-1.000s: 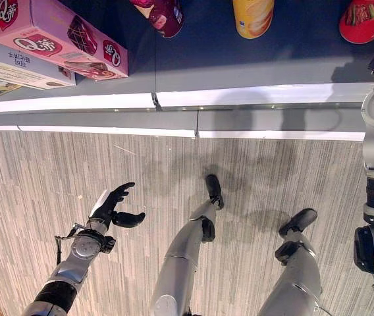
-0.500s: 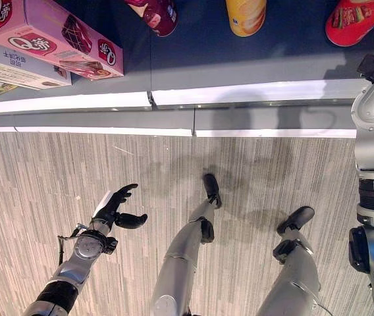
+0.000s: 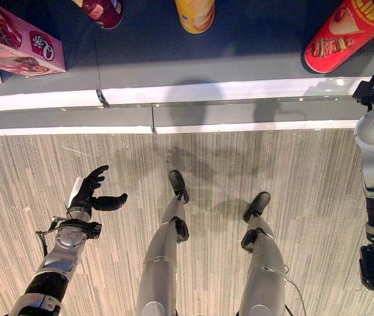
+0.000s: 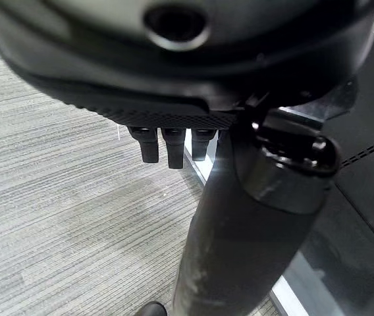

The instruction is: Put the goods on the table back onto the shelves and tidy them up.

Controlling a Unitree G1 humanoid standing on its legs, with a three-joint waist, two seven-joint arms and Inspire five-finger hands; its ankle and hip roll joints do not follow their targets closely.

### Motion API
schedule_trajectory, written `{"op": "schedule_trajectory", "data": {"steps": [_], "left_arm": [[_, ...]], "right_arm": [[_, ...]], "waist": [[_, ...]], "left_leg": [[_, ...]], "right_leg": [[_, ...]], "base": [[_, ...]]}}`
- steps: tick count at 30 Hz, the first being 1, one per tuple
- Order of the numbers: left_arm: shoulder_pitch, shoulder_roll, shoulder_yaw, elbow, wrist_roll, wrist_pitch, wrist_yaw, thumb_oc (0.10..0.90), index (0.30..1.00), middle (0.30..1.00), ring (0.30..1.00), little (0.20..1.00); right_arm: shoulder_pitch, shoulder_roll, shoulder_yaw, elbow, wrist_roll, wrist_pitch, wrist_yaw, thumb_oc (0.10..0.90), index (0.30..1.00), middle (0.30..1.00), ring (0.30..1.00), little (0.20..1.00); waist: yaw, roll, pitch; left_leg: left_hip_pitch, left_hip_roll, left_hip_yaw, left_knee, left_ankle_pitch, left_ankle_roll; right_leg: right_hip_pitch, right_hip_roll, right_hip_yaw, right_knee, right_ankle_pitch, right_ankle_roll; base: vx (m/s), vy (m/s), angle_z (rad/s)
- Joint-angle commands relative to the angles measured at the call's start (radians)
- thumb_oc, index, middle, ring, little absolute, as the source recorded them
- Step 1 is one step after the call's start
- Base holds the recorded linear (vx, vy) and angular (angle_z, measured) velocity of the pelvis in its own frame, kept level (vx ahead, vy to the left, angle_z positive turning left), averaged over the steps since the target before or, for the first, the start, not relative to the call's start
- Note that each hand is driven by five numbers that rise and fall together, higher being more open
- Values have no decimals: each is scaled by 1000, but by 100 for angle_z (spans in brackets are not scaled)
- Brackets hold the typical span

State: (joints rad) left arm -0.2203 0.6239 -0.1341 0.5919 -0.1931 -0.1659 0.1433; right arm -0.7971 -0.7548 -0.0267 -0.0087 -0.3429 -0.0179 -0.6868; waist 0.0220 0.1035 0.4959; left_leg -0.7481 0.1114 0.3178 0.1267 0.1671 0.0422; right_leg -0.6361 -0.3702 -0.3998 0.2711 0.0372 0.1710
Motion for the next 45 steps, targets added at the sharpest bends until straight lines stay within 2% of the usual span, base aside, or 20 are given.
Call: {"op": "schedule_trajectory", "data": {"steps": [1, 21, 39, 45], "left_arm": [[53, 70, 58, 24, 2, -19, 32, 800, 900, 900, 900, 900], [60, 51, 38, 45, 3, -21, 35, 800, 900, 900, 900, 900], [42, 41, 21, 80, 9, -20, 45, 800, 900, 900, 900, 900], [41, 41, 21, 83, 14, -21, 52, 800, 900, 900, 900, 900]], "right_arm": [[-55, -65, -75, -67, -14, -54, -37, 400, 300, 300, 300, 300], [-153, -76, 16, -50, -54, -46, -10, 400, 300, 300, 300, 300], [-199, -58, 22, -29, -99, -24, -51, 400, 300, 300, 300, 300], [-215, -59, 14, 4, -124, -2, -78, 400, 300, 300, 300, 300]], "waist": [[37, -7, -38], [68, 12, -71], [96, 13, -91], [105, 21, -96]], "left_leg": [[161, 171, -31, 86, -224, -237], [173, 156, -41, 36, -197, -238], [175, 138, -42, -9, -183, -237], [179, 133, -39, -15, -180, -236]], "right_leg": [[-15, -65, 70, -105, 173, 91], [9, -72, 44, -113, 181, 91], [14, -80, 22, -129, 196, 91], [13, -84, 21, -128, 195, 91]], "base": [[-4, -2, -4], [4, 2, 2], [11, 1, 4], [0, 0, 0]]}}
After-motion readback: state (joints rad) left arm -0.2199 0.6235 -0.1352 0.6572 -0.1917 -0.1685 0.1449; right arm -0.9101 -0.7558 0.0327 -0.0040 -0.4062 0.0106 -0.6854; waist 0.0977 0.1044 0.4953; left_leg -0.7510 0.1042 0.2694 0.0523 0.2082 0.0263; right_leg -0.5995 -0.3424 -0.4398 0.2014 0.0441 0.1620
